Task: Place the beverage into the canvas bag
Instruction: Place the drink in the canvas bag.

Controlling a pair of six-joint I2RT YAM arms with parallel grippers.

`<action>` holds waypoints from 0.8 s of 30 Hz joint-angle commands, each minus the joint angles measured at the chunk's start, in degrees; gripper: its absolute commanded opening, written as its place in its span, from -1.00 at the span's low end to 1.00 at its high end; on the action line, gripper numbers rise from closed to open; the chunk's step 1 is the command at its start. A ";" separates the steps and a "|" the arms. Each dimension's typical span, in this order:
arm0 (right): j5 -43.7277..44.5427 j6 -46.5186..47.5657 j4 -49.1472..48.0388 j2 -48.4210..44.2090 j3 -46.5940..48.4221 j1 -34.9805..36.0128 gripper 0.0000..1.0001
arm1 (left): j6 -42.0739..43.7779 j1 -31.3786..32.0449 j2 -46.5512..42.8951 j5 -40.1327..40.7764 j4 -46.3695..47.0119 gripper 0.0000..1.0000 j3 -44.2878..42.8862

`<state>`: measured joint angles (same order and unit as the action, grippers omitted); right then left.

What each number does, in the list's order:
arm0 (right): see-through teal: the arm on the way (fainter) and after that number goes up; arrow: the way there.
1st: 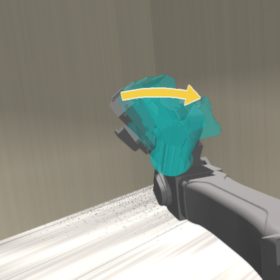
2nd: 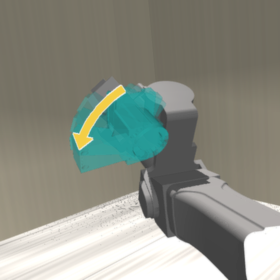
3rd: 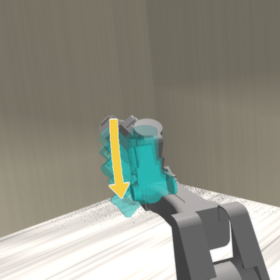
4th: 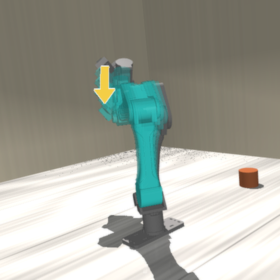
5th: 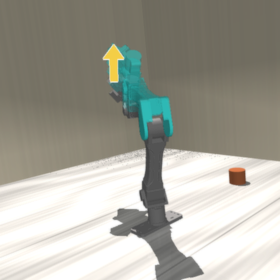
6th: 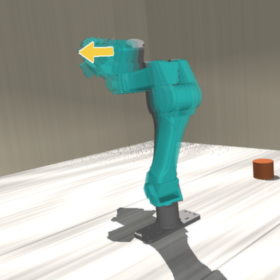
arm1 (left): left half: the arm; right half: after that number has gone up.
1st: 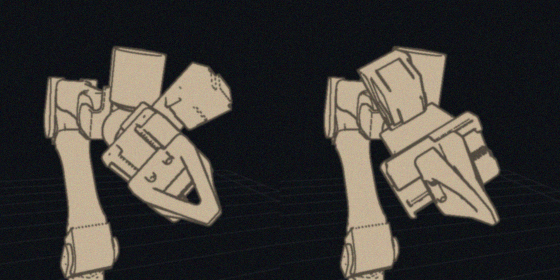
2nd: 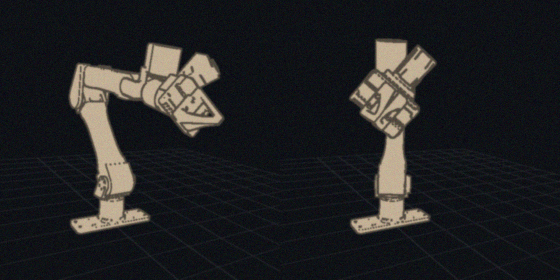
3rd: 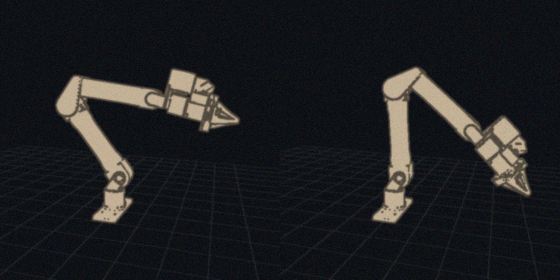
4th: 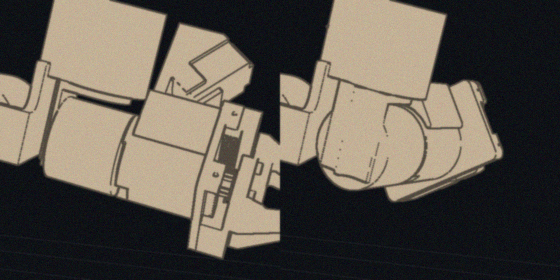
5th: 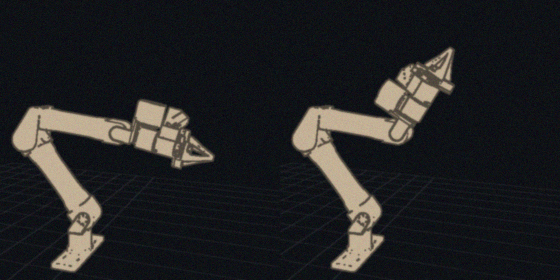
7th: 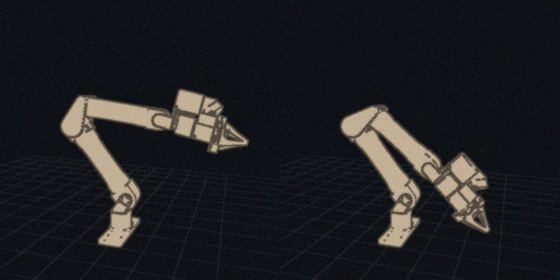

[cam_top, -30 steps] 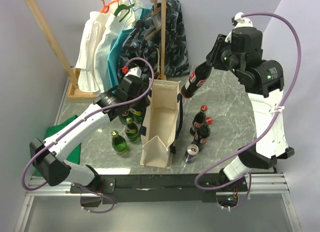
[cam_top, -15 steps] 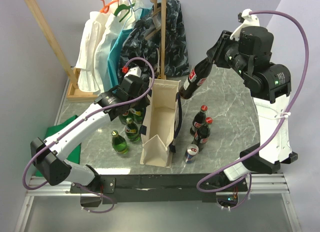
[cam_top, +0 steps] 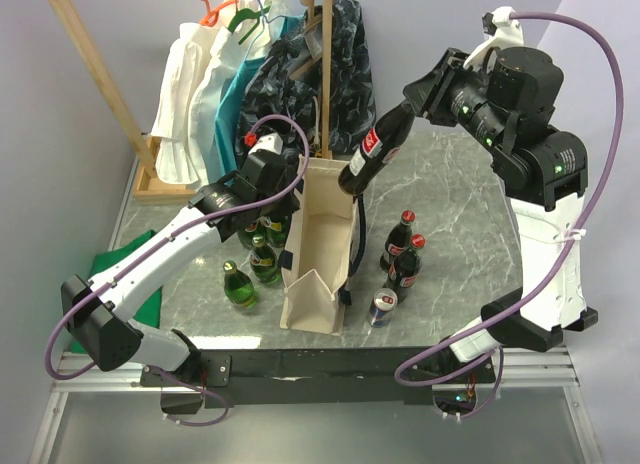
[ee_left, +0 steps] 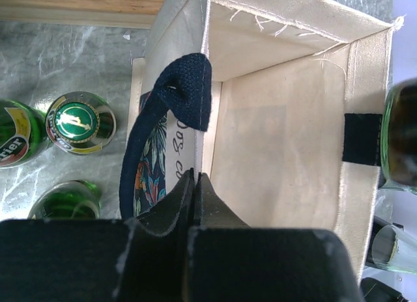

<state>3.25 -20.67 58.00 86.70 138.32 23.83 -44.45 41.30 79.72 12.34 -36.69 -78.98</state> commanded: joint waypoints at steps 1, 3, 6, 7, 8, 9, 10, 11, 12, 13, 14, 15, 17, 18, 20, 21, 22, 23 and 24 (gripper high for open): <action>-5.26 -5.78 -20.64 -3.20 2.40 -0.37 -1.00 | 1.29 0.10 0.17 0.85 1.44 -0.98 -0.03; -7.01 -6.40 -20.56 -2.41 2.39 -0.19 -1.00 | 1.55 0.19 0.08 0.49 1.53 -0.98 -0.03; -7.99 -6.93 -20.03 -0.92 2.83 0.24 -1.00 | 1.82 0.10 0.34 0.14 1.53 -0.98 -0.12; -8.08 -7.02 -20.20 -0.74 2.40 0.33 -1.00 | 1.99 0.18 0.35 0.06 1.53 -0.98 -0.12; -7.99 -6.93 -20.20 -0.48 2.22 0.86 -1.00 | 1.99 0.19 0.35 -0.03 1.53 -0.98 -0.12; -7.99 -6.93 -20.29 -0.30 1.87 1.04 -1.00 | 2.08 0.10 0.35 -0.21 1.53 -0.98 -0.12; -7.90 -6.67 -20.21 -0.13 1.69 1.30 -1.00 | 2.17 0.18 0.43 -0.30 1.70 -0.98 -0.03; -7.73 -6.49 -20.03 0.31 1.60 1.74 -1.00 | 2.26 0.19 0.26 -0.38 1.79 -0.98 -0.03; -7.55 -6.41 -19.68 0.66 1.60 1.92 -1.00 | 2.26 0.10 0.26 -0.56 1.79 -0.98 -0.03; -7.03 -5.88 -19.42 0.84 1.60 2.18 -1.00 | 2.26 0.18 0.26 -0.47 1.79 -0.98 -0.03; -6.42 -5.62 -19.15 1.45 1.51 2.53 -1.00 | 2.35 0.19 0.26 -0.47 1.79 -0.98 -0.03; -5.97 -5.18 -18.98 1.72 1.08 3.14 -1.00 | 2.35 0.19 0.26 -0.30 1.62 -0.98 -0.12; -4.31 -4.12 -18.28 2.25 0.64 3.76 -1.00 | 2.35 0.19 0.17 -0.12 1.44 -0.98 -0.38; -3.78 -3.77 -18.10 2.51 0.02 4.11 -1.00 | 2.35 0.19 0.08 0.05 1.18 -0.98 -0.47; -1.25 -2.37 -17.31 2.77 -0.33 4.55 -1.00 | 2.26 0.19 0.17 0.32 1.01 -0.98 -0.73; -0.09 -1.75 -16.87 3.04 -0.33 4.81 -1.00 | 2.08 0.19 0.08 0.41 0.83 -0.98 -0.82; 0.79 -0.53 -16.43 3.21 -0.25 5.25 -1.00 | 1.82 0.19 0.26 0.67 0.48 -0.98 -1.35; 3.06 0.09 -16.08 3.56 -0.25 5.60 -1.00 | 1.65 0.10 0.26 0.67 0.21 -0.98 -1.70; 4.21 0.88 -15.46 3.66 -0.16 5.96 -1.00 | 1.47 0.18 0.61 0.76 -0.48 -0.98 -2.14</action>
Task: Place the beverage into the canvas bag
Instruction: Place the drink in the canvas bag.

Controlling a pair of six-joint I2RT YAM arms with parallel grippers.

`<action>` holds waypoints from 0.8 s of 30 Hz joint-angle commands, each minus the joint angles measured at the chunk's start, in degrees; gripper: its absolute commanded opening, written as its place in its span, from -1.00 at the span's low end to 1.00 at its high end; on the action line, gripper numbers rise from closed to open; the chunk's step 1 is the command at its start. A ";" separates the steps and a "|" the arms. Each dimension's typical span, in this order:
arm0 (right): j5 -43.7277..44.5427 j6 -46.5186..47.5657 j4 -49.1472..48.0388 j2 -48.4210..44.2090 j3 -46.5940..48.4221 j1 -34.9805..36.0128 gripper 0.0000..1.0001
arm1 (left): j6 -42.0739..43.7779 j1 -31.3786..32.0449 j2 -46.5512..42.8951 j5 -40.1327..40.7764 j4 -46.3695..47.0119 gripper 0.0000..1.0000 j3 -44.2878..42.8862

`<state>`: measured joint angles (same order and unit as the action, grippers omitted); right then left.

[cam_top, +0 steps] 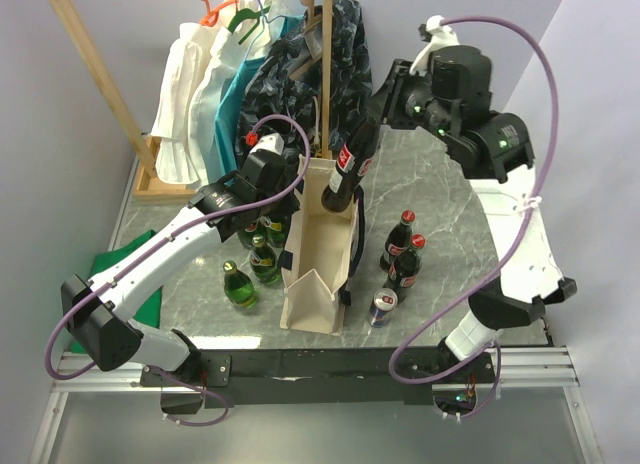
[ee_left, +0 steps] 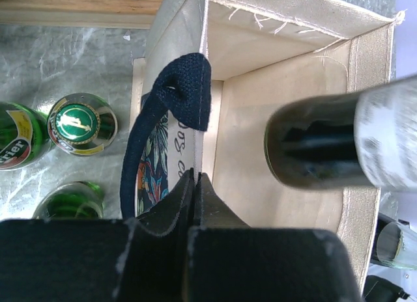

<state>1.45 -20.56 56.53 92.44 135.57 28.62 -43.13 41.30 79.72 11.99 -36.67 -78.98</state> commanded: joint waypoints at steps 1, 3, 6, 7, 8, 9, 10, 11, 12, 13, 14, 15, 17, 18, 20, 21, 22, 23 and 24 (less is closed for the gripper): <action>6.97 2.09 -13.65 -1.92 2.60 1.87 -1.00 | -0.02 0.10 0.96 1.46 -0.86 -0.98 -3.19; 10.22 3.32 -13.20 -1.48 2.07 2.66 -1.00 | -0.11 0.19 1.75 1.28 -1.82 -0.98 -4.25; 14.43 5.52 -13.99 -1.48 -0.46 4.51 -1.00 | -0.11 0.19 2.63 0.93 -2.36 -0.98 -6.09; 15.24 6.22 -14.43 -1.56 -1.61 5.04 -1.00 | -0.11 0.19 2.72 0.93 -2.45 -0.98 -6.62; 15.94 6.58 -15.22 -2.09 -2.84 5.65 -1.00 | -0.19 0.19 2.72 0.58 -2.53 -0.98 -6.80; 16.82 6.93 -16.88 -2.44 -5.46 6.18 -1.00 | -0.20 0.10 2.89 0.58 -2.53 -0.98 -6.89; 18.13 7.72 -17.76 -2.70 -6.71 6.62 -1.00 | -0.28 0.18 2.98 0.58 -2.62 -0.98 -7.06; 18.84 8.16 -18.90 -2.88 -7.76 7.14 -1.00 | -0.37 0.19 3.07 0.49 -2.62 -0.98 -6.98; 19.72 8.42 -19.09 -2.71 -8.82 8.02 -1.00 | -0.55 0.19 2.98 0.58 -2.62 -0.98 -6.98; 21.12 8.86 -19.27 -2.36 -9.26 8.46 -1.00 | -0.63 0.19 2.98 0.67 -2.62 -0.98 -6.80; 21.57 9.13 -20.05 -2.36 -9.88 8.99 -1.00 | -0.72 0.19 2.98 0.49 -2.71 -0.98 -6.80; 21.92 9.22 -20.75 -2.27 -11.45 9.78 -1.00 | -0.90 0.19 2.89 0.58 -2.80 -0.98 -6.71; 23.58 9.92 -23.03 -2.88 -13.48 10.49 -1.00 | -1.07 0.18 2.72 0.58 -2.88 -0.98 -6.63; 24.12 10.18 -23.66 -2.97 -15.23 10.84 -1.00 | -1.34 0.19 2.63 0.67 -2.97 -0.98 -6.63; 24.65 10.62 -24.28 -2.88 -16.03 11.02 -1.00 | -1.60 0.19 2.28 1.19 -3.15 -0.98 -6.63; 24.82 10.89 -24.45 -2.62 -16.47 11.02 -1.00 | -1.78 0.19 2.02 1.46 -3.32 -0.98 -6.71; 25.17 11.32 -24.63 -2.27 -16.82 11.02 -1.00 | -1.86 0.19 1.84 1.98 -3.41 -0.98 -6.63; 25.35 11.59 -25.06 -2.27 -17.26 10.93 -1.00 | -2.04 0.19 1.67 2.25 -3.41 -0.98 -6.63; 25.88 12.03 -25.33 -2.18 -18.05 10.76 -1.00 | -2.22 0.19 1.32 2.51 -3.59 -0.98 -6.45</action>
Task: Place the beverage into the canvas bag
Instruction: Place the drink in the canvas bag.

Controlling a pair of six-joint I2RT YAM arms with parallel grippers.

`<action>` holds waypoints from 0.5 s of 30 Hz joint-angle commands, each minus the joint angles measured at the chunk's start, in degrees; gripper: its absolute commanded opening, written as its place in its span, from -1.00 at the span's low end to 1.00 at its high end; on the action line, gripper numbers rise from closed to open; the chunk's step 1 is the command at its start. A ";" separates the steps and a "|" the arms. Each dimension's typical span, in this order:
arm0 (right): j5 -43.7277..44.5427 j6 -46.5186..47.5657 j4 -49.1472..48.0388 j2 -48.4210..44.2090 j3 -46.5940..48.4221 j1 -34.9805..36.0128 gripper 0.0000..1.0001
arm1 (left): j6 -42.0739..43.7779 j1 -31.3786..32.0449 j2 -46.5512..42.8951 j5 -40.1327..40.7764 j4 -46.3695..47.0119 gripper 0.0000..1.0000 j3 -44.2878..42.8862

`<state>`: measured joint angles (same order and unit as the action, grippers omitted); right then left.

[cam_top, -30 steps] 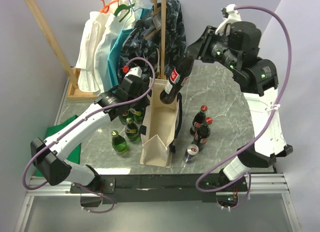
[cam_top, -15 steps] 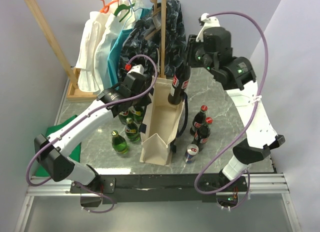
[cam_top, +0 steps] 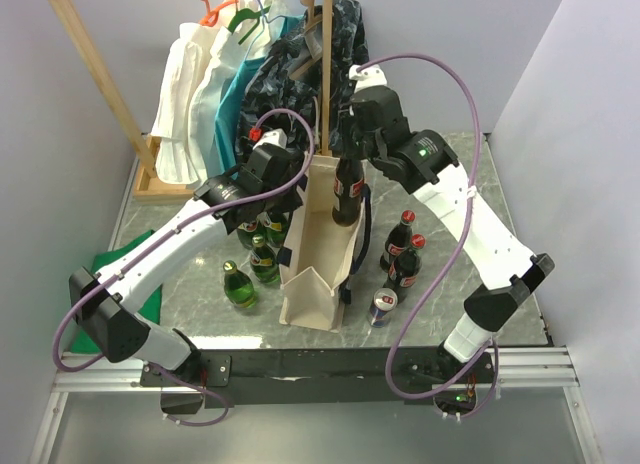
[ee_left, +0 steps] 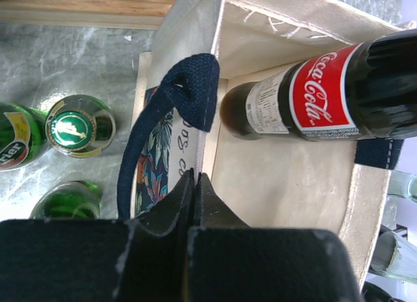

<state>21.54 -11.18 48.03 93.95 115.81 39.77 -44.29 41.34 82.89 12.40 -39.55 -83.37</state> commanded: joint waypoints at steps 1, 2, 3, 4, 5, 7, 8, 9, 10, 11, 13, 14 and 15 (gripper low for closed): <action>6.05 2.83 -17.18 -3.60 1.27 -0.48 -1.00 | -1.23 0.14 -2.03 2.45 -0.70 -0.98 -1.80; 5.97 2.92 -17.35 -3.60 0.83 -0.74 -1.00 | -1.32 0.05 -2.29 2.62 -0.88 -0.98 -1.71; 5.80 2.83 -17.44 -3.34 0.39 -1.01 -1.00 | -1.58 0.14 -2.47 2.80 -1.14 -0.98 -1.44; 5.88 2.74 -17.44 -3.25 0.21 -1.18 -1.00 | -1.76 0.05 -2.73 2.89 -1.14 -0.98 -1.18; 5.88 2.74 -17.62 -3.25 -0.14 -1.79 -1.00 | -1.85 0.05 -2.91 3.15 -1.14 -0.98 -1.09; 5.44 2.57 -18.23 -3.60 -1.55 -2.41 -1.00 | -2.29 0.14 -3.61 3.50 -1.49 -0.98 -0.56; 5.18 2.48 -18.58 -3.69 -2.16 -3.29 -1.00 | -2.46 0.05 -3.79 3.94 -1.49 -0.98 -0.39; 5.00 2.30 -18.50 -3.69 -2.43 -3.64 -1.00 | -2.73 0.05 -4.31 4.12 -1.67 -0.98 -0.13; 4.65 2.39 -18.76 -3.60 -2.52 -3.99 -1.00 | -2.82 0.05 -4.49 4.29 -1.76 -0.98 -0.04; 4.30 2.30 -18.85 -3.60 -2.60 -5.22 -1.00 | -2.90 0.05 -4.67 4.38 -1.76 -0.98 0.14; 2.29 1.95 -18.76 -2.90 -2.26 -6.45 -1.00 | -2.91 0.05 -5.11 4.30 -1.76 -0.98 0.32; 1.93 2.04 -18.76 -2.55 -1.30 -6.98 -1.00 | -2.90 0.05 -5.20 4.21 -1.67 -0.98 0.32; 1.58 2.39 -18.50 -2.02 -0.42 -7.94 -1.00 | -2.82 -0.03 -5.02 3.77 -1.67 -0.98 0.14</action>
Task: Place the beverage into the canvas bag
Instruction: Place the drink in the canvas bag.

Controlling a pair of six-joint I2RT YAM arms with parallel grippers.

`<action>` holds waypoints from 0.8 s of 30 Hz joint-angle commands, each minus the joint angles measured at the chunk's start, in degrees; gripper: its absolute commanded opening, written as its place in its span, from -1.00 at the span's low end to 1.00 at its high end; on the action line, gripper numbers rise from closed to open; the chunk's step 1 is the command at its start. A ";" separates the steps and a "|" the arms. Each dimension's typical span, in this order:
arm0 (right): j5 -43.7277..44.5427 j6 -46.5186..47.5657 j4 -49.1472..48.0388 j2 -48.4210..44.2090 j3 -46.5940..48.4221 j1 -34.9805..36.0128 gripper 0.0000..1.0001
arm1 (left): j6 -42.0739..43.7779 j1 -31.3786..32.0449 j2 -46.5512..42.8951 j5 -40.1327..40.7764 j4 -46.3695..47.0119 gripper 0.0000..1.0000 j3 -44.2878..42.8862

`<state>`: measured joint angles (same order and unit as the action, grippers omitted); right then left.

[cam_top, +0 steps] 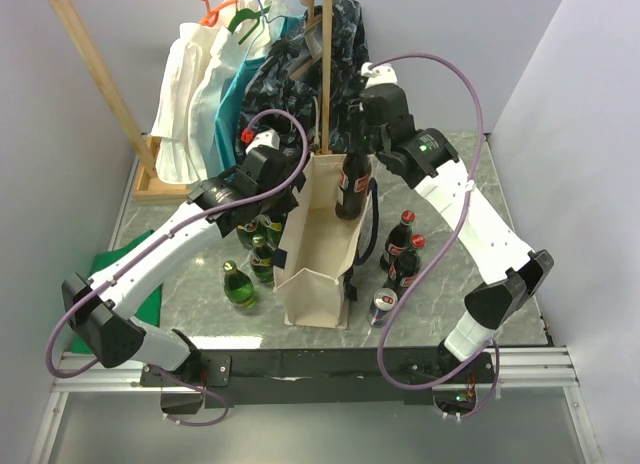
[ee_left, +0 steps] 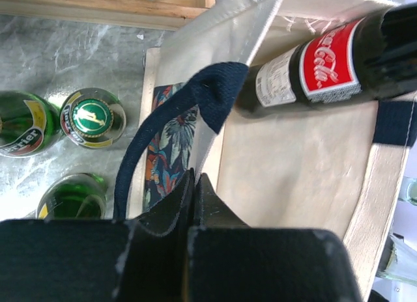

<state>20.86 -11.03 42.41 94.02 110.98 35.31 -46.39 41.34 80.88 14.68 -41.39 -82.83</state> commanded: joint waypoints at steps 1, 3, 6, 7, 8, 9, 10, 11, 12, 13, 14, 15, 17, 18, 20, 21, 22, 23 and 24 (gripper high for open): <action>1.82 2.50 -12.62 -0.78 5.47 -3.75 -1.00 | -0.72 0.05 -2.92 1.32 0.17 -0.98 -0.41; 0.41 3.29 -11.57 0.55 8.37 -3.85 -1.00 | -0.72 0.05 -2.66 0.71 0.25 -0.98 -0.32; -3.36 2.51 -12.44 0.99 7.59 -3.76 -1.00 | -0.72 0.05 -2.57 0.09 0.60 -0.98 0.12; -4.42 2.07 -12.70 0.82 6.98 -3.76 -1.00 | -0.72 0.05 -2.48 -0.26 0.69 -0.98 0.21; -5.12 1.98 -13.40 0.64 5.32 -3.41 -1.00 | -0.72 0.05 -2.57 -0.35 0.69 -0.98 0.30; -5.13 1.89 -13.67 0.21 4.43 -3.14 -1.00 | -0.63 0.05 -2.31 -0.26 0.69 -0.98 0.30; -5.13 1.89 -14.02 -0.06 3.55 -2.62 -1.00 | -0.63 0.05 -2.22 -0.26 0.61 -0.98 0.30; -5.04 1.71 -14.37 -0.32 2.06 -2.53 -1.00 | -0.37 0.05 -1.96 -0.18 0.60 -0.98 0.21; -5.04 1.62 -14.55 -0.85 1.35 -2.27 -1.00 | -0.28 0.05 -1.87 -0.17 0.69 -0.98 -0.05; -4.69 1.71 -14.73 -1.29 0.65 -1.83 -1.00 | -0.19 0.05 -1.69 -0.17 0.69 -0.98 -0.14; -4.26 1.80 -15.16 -1.73 -0.84 -1.56 -1.00 | -0.02 -0.03 -1.34 -0.17 0.69 -0.98 -0.40; -3.82 1.80 -15.34 -2.52 -1.55 -1.39 -1.00 | 0.16 0.05 -1.08 -0.17 0.69 -0.98 -0.58; -3.64 1.80 -15.52 -3.14 -3.30 -0.95 -1.00 | 0.68 0.05 -0.38 -0.35 0.69 -0.98 -1.19; -2.85 1.62 -15.69 -3.83 -3.92 -0.77 -1.00 | 0.86 0.05 -0.03 -0.52 0.78 -0.98 -1.46; -2.15 1.71 -16.48 -4.63 -6.29 -0.16 -1.00 | 1.39 0.05 0.85 -0.53 0.61 -0.98 -2.07; -1.71 1.71 -16.92 -5.42 -7.08 0.02 -1.00 | 1.65 0.05 1.03 -0.61 0.60 -0.98 -2.25; -1.27 1.71 -17.45 -5.68 -8.31 0.11 -1.00 | 1.74 0.05 1.29 -0.61 0.60 -0.98 -2.43; -0.91 1.62 -17.71 -5.95 -8.93 0.28 -1.00 | 2.00 0.05 1.56 -0.79 0.60 -0.98 -2.69; -0.65 1.62 -17.89 -6.30 -9.46 0.37 -1.00 | 2.09 -0.03 1.73 -0.79 0.69 -0.98 -2.78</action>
<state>15.27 -10.61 37.74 96.38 100.31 35.33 -45.89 41.34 82.00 14.39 -41.43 -82.65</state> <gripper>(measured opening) 0.394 0.028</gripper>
